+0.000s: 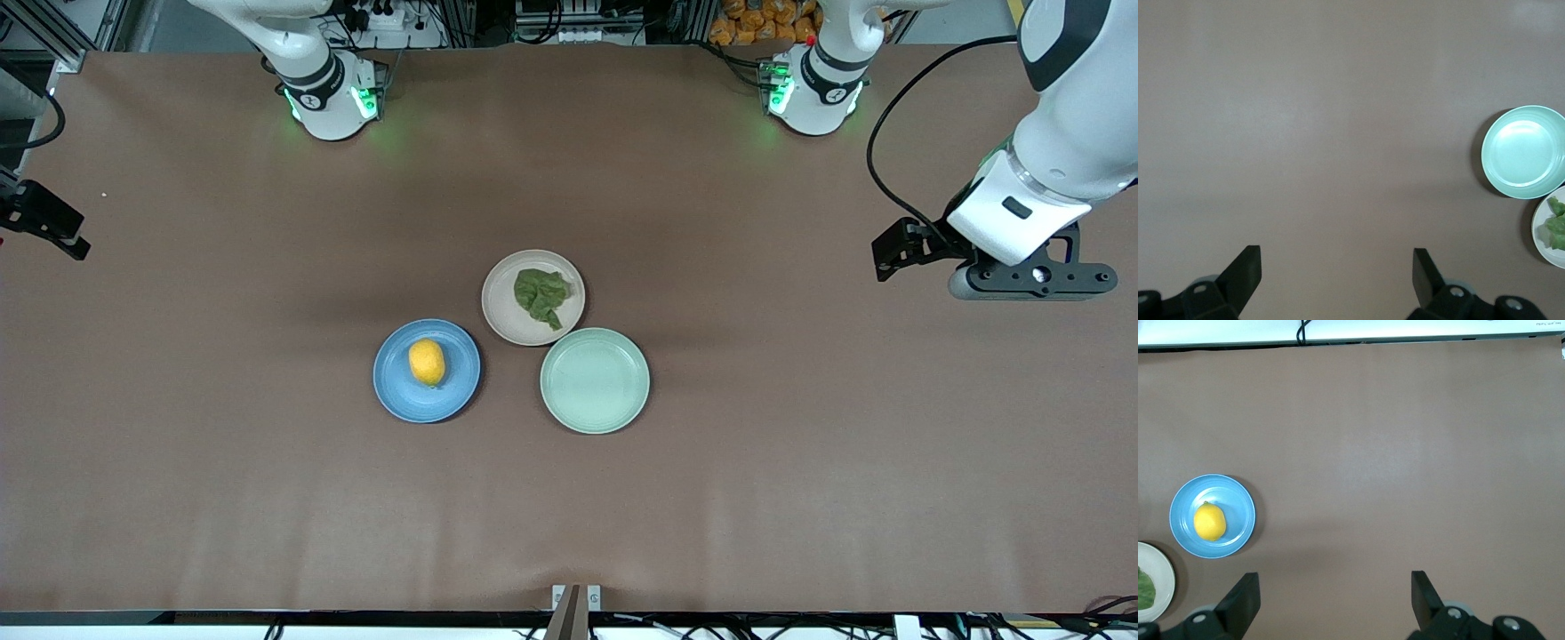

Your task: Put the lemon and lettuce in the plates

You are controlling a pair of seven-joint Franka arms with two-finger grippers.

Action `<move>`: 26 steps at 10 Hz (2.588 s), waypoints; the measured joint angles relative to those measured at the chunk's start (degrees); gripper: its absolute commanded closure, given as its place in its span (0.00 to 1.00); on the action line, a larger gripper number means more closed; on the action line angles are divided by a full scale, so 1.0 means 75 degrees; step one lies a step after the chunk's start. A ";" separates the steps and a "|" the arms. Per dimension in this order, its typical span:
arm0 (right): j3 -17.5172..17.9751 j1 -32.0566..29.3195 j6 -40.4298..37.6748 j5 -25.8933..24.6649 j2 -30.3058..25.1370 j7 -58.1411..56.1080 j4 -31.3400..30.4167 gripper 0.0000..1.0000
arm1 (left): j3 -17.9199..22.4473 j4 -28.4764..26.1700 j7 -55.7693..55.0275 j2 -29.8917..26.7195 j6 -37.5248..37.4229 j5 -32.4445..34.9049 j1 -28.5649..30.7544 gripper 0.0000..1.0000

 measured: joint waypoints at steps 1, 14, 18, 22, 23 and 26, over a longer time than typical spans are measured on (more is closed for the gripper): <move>0.0000 0.0000 -0.0005 0.0000 0.0000 0.0000 0.0000 0.00 | -0.0001 0.0000 0.0000 0.0000 -0.0001 0.0000 0.0000 0.00; 0.0001 0.0000 -0.0240 0.0000 0.0004 0.0034 0.0000 0.00 | -0.0006 0.0000 0.0000 0.0004 -0.0019 0.0000 -0.0010 0.00; 0.0026 0.0001 -0.0287 0.0011 0.0004 0.0285 0.0000 0.00 | -0.0006 0.0000 0.0000 0.0005 -0.0020 0.0000 -0.0012 0.00; 0.0027 0.0001 -0.0399 0.0111 0.0005 0.0356 0.0000 0.00 | -0.0007 0.0000 0.0000 0.0008 -0.0020 0.0000 -0.0012 0.00; 0.0026 0.0001 -0.0491 0.0178 0.0007 0.0385 0.0000 0.00 | -0.0007 0.0000 0.0000 0.0009 -0.0020 0.0000 -0.0012 0.00; 0.0025 0.0001 -0.0714 0.0345 0.0023 0.0433 0.0000 0.00 | -0.0007 0.0000 0.0000 0.0012 -0.0020 0.0000 -0.0012 0.00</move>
